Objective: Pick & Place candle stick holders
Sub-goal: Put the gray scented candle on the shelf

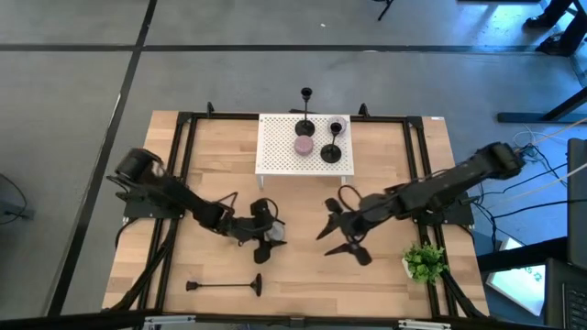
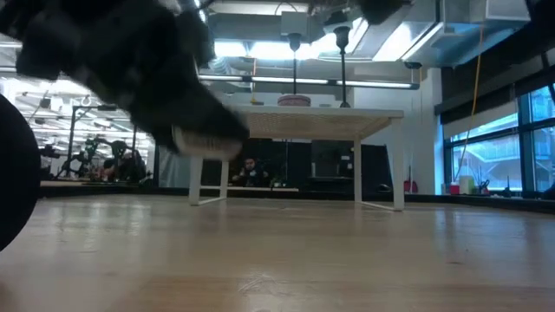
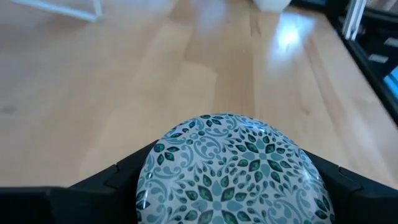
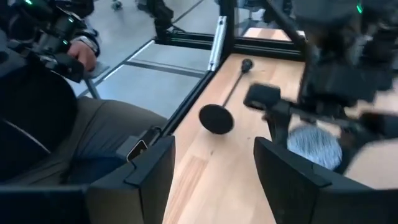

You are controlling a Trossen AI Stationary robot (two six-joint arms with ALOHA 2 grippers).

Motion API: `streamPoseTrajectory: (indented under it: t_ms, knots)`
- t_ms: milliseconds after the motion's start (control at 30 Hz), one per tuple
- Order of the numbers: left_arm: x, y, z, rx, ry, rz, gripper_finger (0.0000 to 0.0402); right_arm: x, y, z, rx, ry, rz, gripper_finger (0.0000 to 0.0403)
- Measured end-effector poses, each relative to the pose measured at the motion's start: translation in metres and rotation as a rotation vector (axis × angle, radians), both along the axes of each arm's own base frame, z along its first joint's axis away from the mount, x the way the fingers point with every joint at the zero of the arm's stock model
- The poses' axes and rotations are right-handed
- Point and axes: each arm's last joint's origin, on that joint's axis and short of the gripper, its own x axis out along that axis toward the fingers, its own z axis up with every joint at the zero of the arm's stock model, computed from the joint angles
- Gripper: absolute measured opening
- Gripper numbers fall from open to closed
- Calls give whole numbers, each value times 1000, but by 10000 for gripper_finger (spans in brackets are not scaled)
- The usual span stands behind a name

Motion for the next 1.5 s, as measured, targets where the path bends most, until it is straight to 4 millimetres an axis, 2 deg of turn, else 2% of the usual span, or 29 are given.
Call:
streamPoseTrajectory:
  t_ms: [267,400,533,733,900,1000,1133,1233,1500]
  knots:
    - [-24,32,57,27,21,90,283,-35,-13,27,-56,8,-145,220]
    - [-37,60,82,12,12,157,283,-48,-21,36,-72,8,-195,220]
    - [-49,91,96,-14,19,216,283,-56,-31,40,-87,9,-246,220]
    - [-50,124,110,-23,-7,216,283,-70,-53,30,-46,-117,-215,220]
    - [-39,135,128,30,-2,199,283,-90,-76,15,18,-254,-177,220]
    - [-27,139,140,68,22,184,283,-103,-85,7,33,-359,-82,220]
    - [-13,146,143,90,130,176,283,-113,-95,-3,29,-405,-42,220]
    - [-4,152,136,106,187,168,283,-112,-100,-13,17,-337,-72,220]
    - [-1,175,131,142,190,221,283,-110,-103,-18,12,-292,-90,220]
